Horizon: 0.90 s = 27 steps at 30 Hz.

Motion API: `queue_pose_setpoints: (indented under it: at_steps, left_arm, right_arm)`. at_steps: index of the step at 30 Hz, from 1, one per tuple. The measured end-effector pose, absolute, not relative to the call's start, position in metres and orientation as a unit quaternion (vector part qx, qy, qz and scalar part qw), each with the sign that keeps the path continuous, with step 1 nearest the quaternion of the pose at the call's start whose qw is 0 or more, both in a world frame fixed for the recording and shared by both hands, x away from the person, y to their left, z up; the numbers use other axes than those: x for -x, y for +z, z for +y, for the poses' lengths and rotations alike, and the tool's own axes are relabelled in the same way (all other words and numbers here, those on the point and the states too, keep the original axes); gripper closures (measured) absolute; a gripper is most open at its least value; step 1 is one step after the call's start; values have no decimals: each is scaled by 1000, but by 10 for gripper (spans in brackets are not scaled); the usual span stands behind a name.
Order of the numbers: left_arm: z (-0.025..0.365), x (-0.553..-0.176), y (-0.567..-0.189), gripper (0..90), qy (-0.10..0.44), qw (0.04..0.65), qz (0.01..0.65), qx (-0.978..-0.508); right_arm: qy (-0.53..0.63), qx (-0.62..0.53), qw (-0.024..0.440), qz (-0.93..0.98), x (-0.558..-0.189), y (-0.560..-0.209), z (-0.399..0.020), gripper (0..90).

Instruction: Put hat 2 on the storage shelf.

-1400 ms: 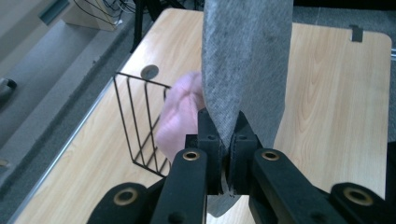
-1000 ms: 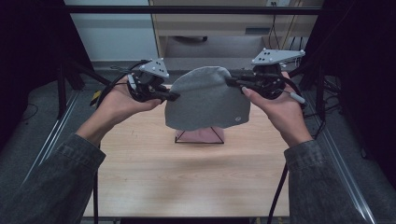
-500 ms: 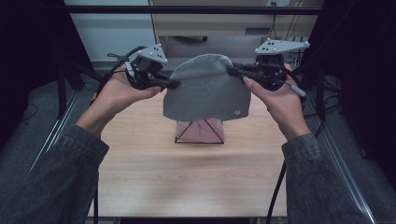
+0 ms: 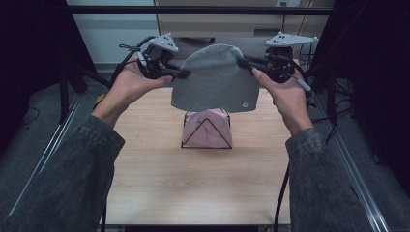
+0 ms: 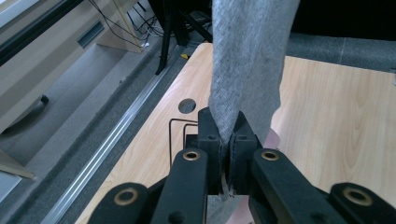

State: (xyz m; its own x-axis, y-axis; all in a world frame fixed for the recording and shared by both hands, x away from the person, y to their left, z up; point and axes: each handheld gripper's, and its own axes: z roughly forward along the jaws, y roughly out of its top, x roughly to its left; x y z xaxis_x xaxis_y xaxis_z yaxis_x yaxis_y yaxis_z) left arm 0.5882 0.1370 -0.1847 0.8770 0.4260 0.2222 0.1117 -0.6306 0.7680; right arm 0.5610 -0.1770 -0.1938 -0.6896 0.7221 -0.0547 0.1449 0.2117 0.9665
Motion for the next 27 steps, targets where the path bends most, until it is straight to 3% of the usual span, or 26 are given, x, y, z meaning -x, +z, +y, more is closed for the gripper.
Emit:
queue_pose_setpoints:
  at_steps: [27]
  left_arm:
    - [128,-615,-191,867,225,398,165,-874]
  right_arm:
    - [560,-314,266,719,-588,-209,-182,839]
